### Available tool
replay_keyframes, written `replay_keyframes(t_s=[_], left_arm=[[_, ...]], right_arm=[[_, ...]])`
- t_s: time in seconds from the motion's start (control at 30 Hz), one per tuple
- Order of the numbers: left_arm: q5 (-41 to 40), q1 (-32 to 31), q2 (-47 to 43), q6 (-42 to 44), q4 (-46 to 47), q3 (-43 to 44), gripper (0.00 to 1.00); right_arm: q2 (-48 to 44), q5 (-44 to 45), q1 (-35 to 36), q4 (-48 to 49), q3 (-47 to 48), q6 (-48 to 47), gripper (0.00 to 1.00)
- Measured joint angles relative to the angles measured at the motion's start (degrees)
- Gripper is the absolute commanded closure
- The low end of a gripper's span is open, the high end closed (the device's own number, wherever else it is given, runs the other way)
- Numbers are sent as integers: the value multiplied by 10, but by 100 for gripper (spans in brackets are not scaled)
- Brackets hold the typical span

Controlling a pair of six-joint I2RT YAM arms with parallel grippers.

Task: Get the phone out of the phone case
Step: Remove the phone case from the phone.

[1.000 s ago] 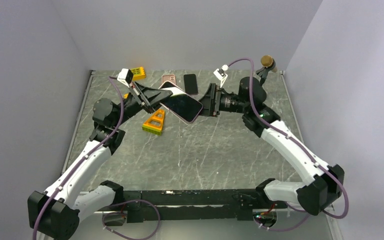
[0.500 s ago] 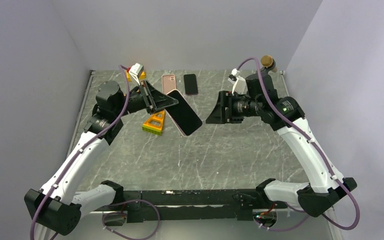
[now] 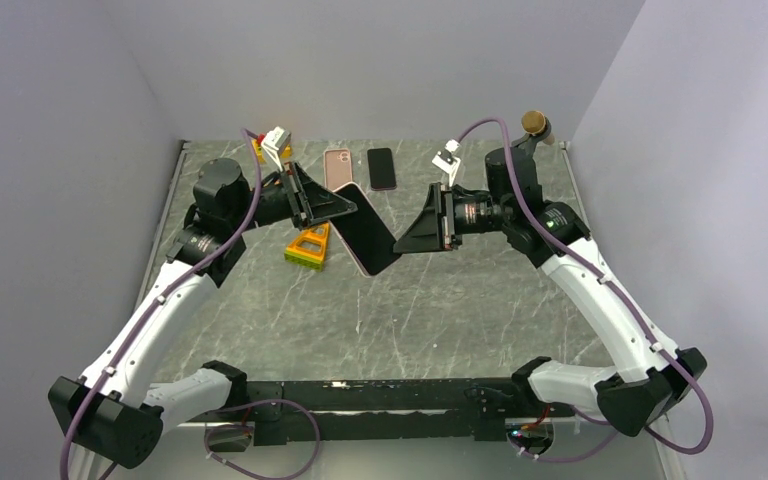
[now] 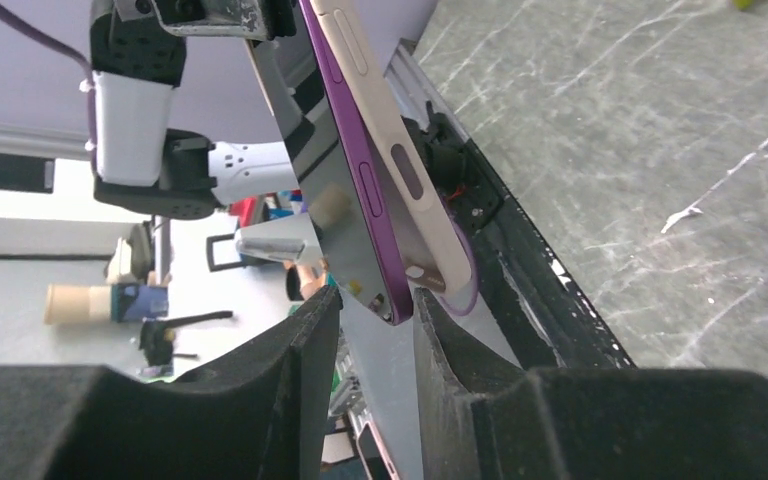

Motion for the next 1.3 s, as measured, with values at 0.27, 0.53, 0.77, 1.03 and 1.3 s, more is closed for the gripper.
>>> replay_keyframes(t_s=[0.27,0.53,0.77,1.03,1.3], left_arm=[[12,0,0,-19,29,-2,100],[16,-9,10,-50,79,-24,100],[34,-20,31,-115,171,-50,62],[18,-28,3,-134,219,-78,1],[-19,-26,-82,-105,243,-140,1]], right_arm=[[7,-60,0,93,-32,41,66],[27,-134,23,318,-123,190,70],[46,-166,30,464,-148,279,100],[60,-160,34,621,-178,409,100],[71,-155,34,718,-178,492,100]])
